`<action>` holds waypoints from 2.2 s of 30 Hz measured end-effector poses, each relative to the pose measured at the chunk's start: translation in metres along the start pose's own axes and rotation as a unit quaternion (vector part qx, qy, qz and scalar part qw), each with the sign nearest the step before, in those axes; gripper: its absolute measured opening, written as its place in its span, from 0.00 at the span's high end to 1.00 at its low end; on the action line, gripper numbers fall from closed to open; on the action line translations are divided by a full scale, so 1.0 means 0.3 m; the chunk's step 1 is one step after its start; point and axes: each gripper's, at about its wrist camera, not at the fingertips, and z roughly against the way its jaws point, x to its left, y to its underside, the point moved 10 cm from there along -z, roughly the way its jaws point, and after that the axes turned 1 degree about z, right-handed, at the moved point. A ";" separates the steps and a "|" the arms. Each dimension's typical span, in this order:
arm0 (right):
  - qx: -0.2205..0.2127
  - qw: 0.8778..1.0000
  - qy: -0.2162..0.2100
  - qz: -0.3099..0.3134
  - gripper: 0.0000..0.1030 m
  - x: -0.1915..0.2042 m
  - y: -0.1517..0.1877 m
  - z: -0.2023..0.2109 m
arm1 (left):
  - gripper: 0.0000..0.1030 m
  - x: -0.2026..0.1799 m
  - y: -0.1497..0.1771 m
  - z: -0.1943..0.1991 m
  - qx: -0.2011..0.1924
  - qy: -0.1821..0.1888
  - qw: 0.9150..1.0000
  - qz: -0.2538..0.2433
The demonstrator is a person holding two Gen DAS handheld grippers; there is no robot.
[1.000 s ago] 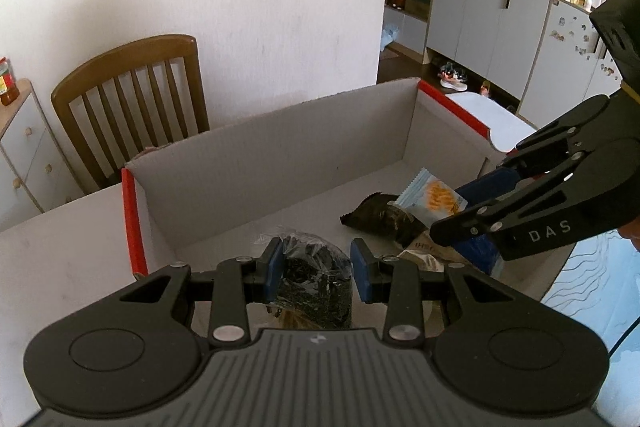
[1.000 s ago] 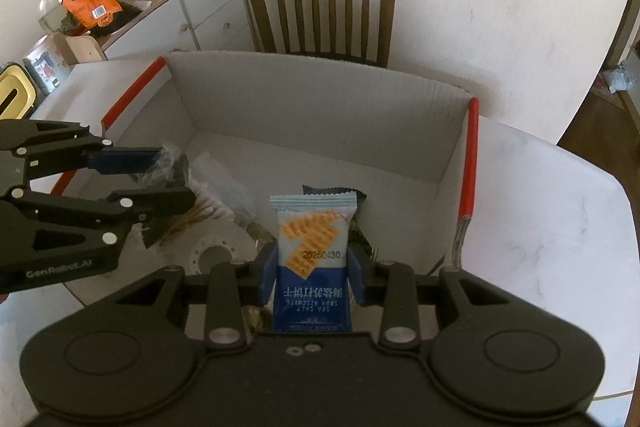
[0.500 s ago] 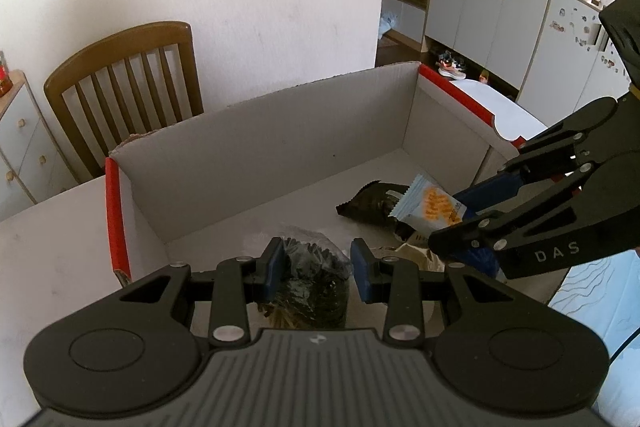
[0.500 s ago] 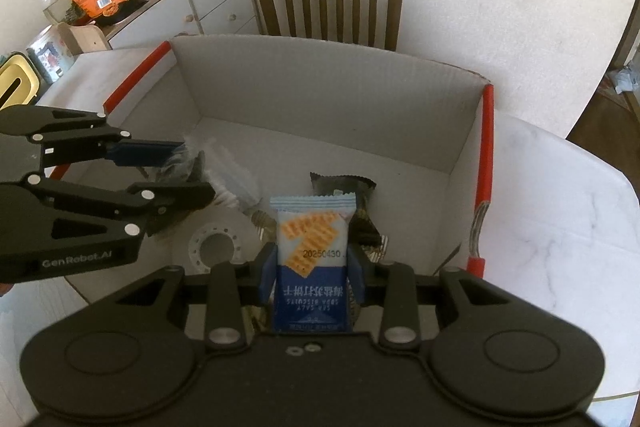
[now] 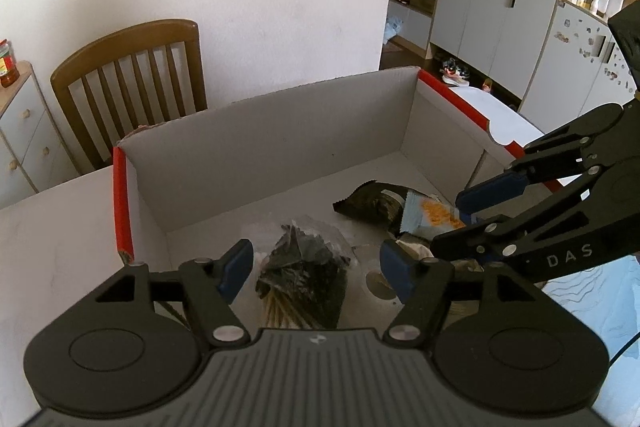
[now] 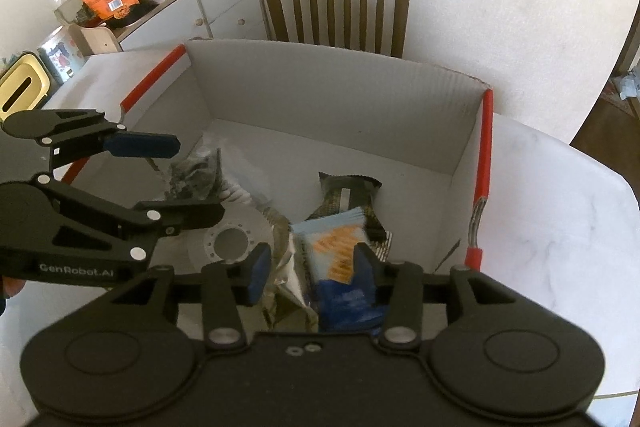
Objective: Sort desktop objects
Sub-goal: 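Open the right tool to drop the biscuit packet while the left tool releases the black bag, then move both open tools back out of the box toward the table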
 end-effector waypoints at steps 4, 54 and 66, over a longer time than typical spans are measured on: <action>-0.002 1.000 -0.001 -0.001 0.53 0.000 0.000 0.014 | 0.32 -0.008 0.005 0.021 -0.002 0.000 1.000 -0.001; -0.042 0.999 0.012 0.012 0.39 0.092 0.059 0.271 | 0.19 -0.127 0.002 0.327 -0.065 0.000 0.998 -0.003; -0.041 0.999 0.021 0.012 0.32 0.124 0.119 0.325 | 0.05 -0.149 0.026 0.394 -0.084 0.002 0.996 -0.011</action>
